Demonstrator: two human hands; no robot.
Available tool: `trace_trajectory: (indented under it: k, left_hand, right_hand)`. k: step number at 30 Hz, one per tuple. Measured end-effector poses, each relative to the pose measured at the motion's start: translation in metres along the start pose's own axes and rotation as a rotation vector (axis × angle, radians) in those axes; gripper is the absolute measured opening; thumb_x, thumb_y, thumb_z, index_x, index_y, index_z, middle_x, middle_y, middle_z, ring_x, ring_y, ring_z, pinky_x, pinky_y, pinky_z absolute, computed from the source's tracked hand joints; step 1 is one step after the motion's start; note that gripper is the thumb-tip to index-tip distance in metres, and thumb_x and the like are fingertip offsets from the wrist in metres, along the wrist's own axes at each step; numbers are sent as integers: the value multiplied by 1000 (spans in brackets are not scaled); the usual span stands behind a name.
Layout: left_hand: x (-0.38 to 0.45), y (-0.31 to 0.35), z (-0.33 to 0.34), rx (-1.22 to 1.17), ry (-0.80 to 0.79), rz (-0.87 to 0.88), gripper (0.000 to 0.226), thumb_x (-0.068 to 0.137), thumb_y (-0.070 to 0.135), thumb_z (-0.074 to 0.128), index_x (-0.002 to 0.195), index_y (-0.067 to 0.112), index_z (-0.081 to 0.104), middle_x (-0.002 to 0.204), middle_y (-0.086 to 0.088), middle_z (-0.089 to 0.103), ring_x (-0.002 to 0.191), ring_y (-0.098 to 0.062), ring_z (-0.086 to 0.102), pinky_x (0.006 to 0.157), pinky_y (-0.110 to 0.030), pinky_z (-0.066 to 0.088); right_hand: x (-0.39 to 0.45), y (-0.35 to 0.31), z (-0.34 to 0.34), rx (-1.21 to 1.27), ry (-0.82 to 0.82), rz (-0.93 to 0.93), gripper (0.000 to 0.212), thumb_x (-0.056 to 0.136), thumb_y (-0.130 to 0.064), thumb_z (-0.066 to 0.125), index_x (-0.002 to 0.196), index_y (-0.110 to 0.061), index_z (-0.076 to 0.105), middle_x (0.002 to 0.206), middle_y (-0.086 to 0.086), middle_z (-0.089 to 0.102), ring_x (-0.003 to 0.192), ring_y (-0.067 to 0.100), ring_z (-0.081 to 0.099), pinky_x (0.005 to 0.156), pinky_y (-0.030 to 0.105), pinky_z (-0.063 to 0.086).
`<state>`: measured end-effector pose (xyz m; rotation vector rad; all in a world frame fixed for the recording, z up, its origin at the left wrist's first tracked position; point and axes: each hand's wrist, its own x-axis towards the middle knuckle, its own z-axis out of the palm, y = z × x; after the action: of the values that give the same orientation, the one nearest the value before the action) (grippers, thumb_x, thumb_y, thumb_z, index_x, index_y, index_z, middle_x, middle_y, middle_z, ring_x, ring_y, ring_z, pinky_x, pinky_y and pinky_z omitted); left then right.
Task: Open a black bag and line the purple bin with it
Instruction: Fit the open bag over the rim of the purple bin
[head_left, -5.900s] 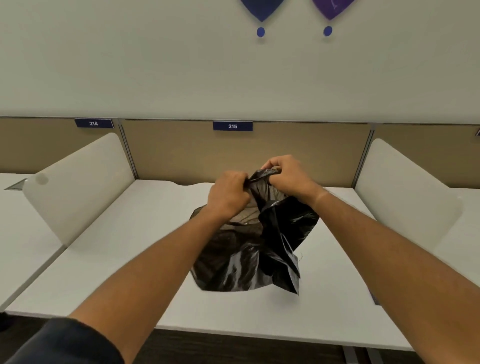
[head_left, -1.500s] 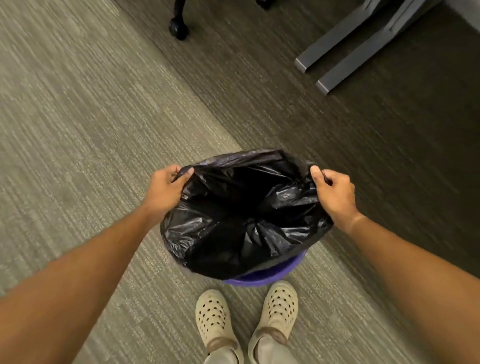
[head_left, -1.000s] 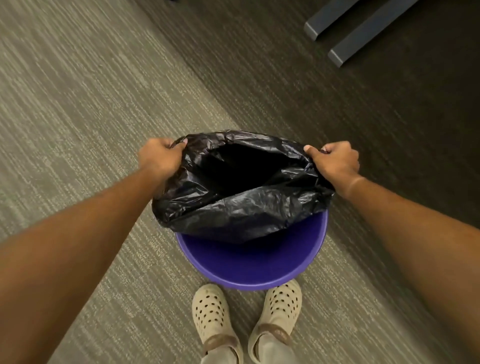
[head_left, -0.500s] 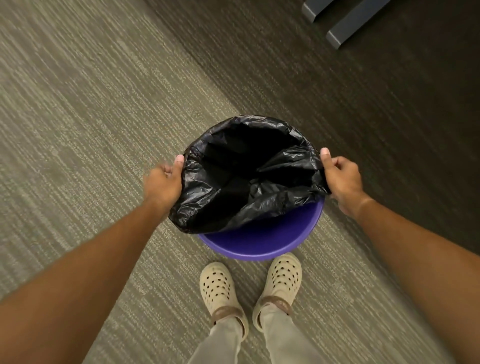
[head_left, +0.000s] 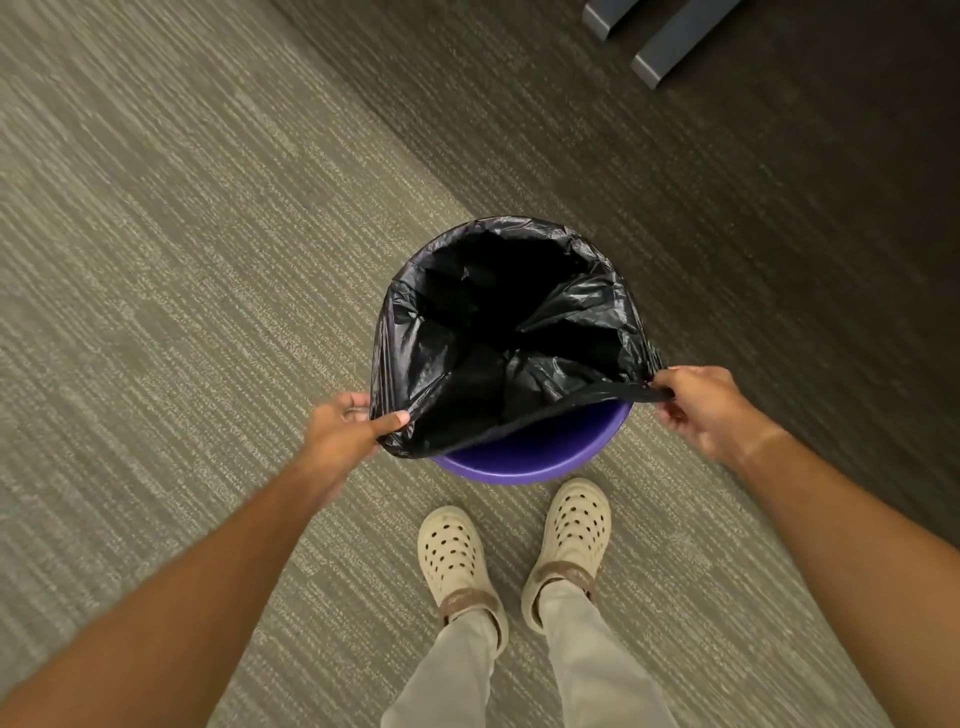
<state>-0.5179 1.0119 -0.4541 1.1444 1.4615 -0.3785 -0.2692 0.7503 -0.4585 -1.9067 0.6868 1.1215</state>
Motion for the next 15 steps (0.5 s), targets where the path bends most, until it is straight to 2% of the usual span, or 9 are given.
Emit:
trace_trajectory:
  k: [1,3,5,8,10,11,14,15]
  left_hand:
    - [-3,-2,0,-13,-14,-12,72,62,19,81,127,6,53,113,-15,66,90,-24,65,70,-29,51]
    - [-5,-9,2,-38,-34,-58,62,75,5,76,130,1,48,106,-19,65,78,-19,61,64,-28,51]
    - [-8,-15,7,-50,-38,-101,51,83,-3,68,129,1,46,99,-20,65,73,-18,61,62,-29,51]
    - [-10,-21,14,-104,-64,-166,35,89,-8,57,119,6,48,102,-21,65,77,-20,66,60,-27,52]
    - [-11,-25,21,-102,-86,-193,45,91,-11,50,132,6,42,108,-21,64,88,-25,69,61,-28,54]
    - [-14,-26,26,-97,-96,-199,47,92,-11,49,136,5,40,111,-22,63,90,-27,69,62,-28,55]
    - [-16,-30,36,-85,-105,-212,36,88,-11,56,121,1,52,115,-25,62,85,-25,68,63,-28,57]
    - [-16,-31,39,-100,-111,-215,44,85,-13,59,126,0,50,115,-24,61,87,-25,67,62,-26,57]
  right_hand:
    - [-3,1,2,-18,10,20,16,90,2,50,77,-6,55,58,5,56,46,10,52,45,24,43]
    - [-6,5,7,27,3,87,14,89,1,45,82,-7,54,69,9,59,60,16,57,51,28,46]
    - [-8,12,10,77,11,136,17,88,5,40,82,-7,51,78,11,54,63,18,51,45,24,45]
    - [-9,22,13,66,32,115,26,86,13,37,74,-8,46,77,8,44,64,15,41,42,20,37]
    - [-10,29,13,53,8,103,27,86,16,38,74,-7,47,76,8,44,65,15,42,43,19,37]
    - [-10,32,11,38,-10,98,26,86,17,39,76,-5,48,78,9,46,66,16,44,42,19,39]
    - [-10,42,7,-78,-102,103,17,86,16,48,96,4,55,95,17,56,69,16,52,50,21,46]
    - [-9,46,5,-108,-124,109,19,87,14,51,104,5,56,101,18,58,72,17,54,55,22,48]
